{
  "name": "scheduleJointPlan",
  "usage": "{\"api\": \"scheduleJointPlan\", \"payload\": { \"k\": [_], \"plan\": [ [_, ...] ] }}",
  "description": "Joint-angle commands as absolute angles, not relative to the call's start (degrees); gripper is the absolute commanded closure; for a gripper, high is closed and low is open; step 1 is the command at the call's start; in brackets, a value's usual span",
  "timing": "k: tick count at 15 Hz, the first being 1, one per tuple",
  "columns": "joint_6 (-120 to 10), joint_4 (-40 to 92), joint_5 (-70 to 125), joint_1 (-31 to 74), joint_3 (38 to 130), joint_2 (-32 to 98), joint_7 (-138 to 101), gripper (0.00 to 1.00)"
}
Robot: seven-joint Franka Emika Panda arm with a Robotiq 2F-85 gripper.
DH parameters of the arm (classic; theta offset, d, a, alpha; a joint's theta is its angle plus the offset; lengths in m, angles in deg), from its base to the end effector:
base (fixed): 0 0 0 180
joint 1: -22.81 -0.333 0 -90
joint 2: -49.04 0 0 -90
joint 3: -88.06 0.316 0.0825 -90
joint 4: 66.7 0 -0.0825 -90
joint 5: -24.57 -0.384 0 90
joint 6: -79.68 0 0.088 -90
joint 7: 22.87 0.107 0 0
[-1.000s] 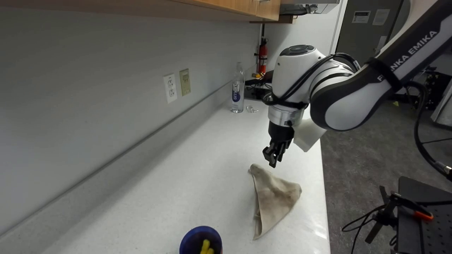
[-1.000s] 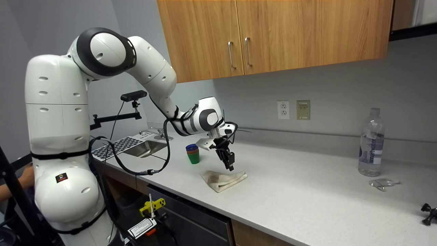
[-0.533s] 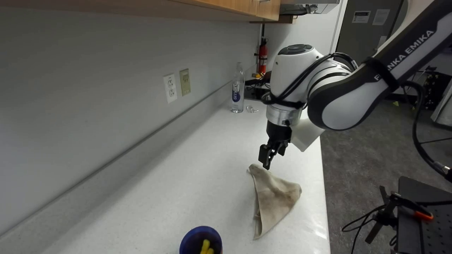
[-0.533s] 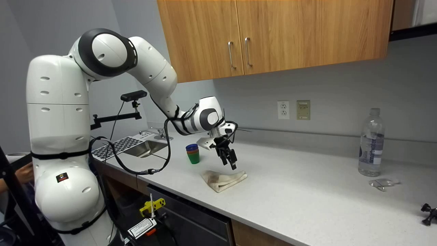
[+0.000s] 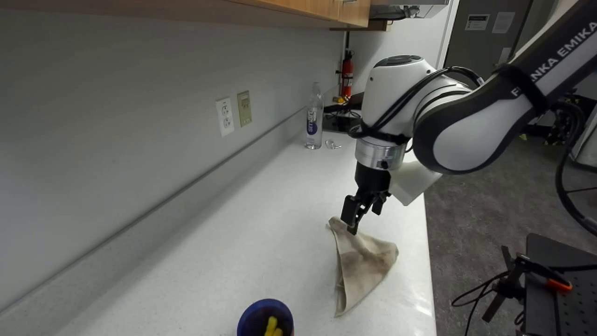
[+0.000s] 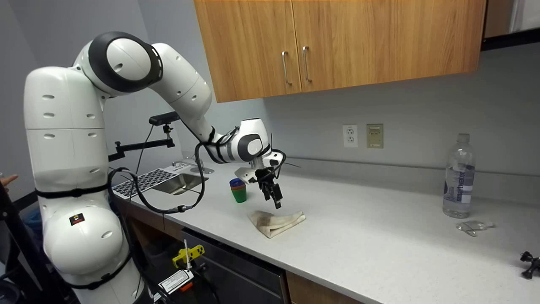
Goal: Fold the white towel twice
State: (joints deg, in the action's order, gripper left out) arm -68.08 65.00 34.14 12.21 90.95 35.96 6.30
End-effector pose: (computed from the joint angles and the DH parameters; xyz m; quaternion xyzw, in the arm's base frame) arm 0.5186 0.1276 0.2538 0.9965 -0.0680 0.0394 0.0283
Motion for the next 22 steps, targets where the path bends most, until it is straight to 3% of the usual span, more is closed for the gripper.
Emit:
{"api": "scheduleJointPlan", "payload": {
  "k": [1, 14, 22],
  "plan": [
    [-66.68, 71.33, 30.66, 12.02, 92.83, 44.23, 2.73, 0.0],
    [-69.66, 83.86, 31.33, 12.45, 98.72, 66.67, -7.24, 0.0],
    [-68.76, 83.14, 31.16, 13.3, 99.77, 67.08, -7.56, 0.0]
  ]
}}
